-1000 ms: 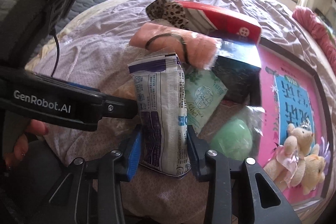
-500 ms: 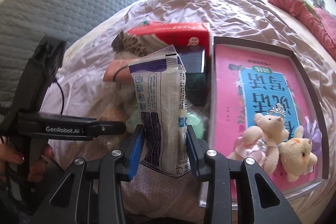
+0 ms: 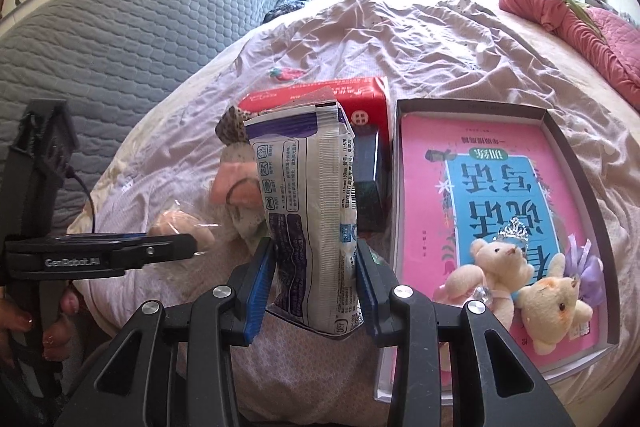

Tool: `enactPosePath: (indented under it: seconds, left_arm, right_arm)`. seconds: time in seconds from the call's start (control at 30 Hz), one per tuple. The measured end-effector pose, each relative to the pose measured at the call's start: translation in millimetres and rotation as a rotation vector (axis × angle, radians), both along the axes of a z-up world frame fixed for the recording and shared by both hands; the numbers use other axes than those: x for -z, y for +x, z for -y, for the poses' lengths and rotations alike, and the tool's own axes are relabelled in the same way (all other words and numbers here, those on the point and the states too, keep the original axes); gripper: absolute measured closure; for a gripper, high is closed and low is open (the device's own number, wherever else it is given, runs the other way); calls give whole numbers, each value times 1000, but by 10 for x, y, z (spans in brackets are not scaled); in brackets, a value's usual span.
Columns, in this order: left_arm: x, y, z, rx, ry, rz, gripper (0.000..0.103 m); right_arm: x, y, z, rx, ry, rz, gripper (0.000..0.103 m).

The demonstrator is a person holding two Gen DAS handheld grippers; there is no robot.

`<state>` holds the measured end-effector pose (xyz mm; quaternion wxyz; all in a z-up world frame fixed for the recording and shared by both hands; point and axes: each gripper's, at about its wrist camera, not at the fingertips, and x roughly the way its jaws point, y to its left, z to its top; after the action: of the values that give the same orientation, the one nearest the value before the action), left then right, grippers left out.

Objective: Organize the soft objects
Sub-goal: 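Grasp the white-purple snack packet with the right tool while the left grasps the bun bag, then carry the snack packet and the clear bun bag over the pink tray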

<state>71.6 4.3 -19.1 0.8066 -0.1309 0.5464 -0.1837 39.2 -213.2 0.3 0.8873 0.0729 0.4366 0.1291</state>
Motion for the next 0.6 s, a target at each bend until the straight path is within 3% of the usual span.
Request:
enactPosePath:
  seconds: [0.6]
  left_arm:
    - [-686,-8,128,-10,-8,152,61]
  right_arm:
    - [-411,3,136,42,28,75,63]
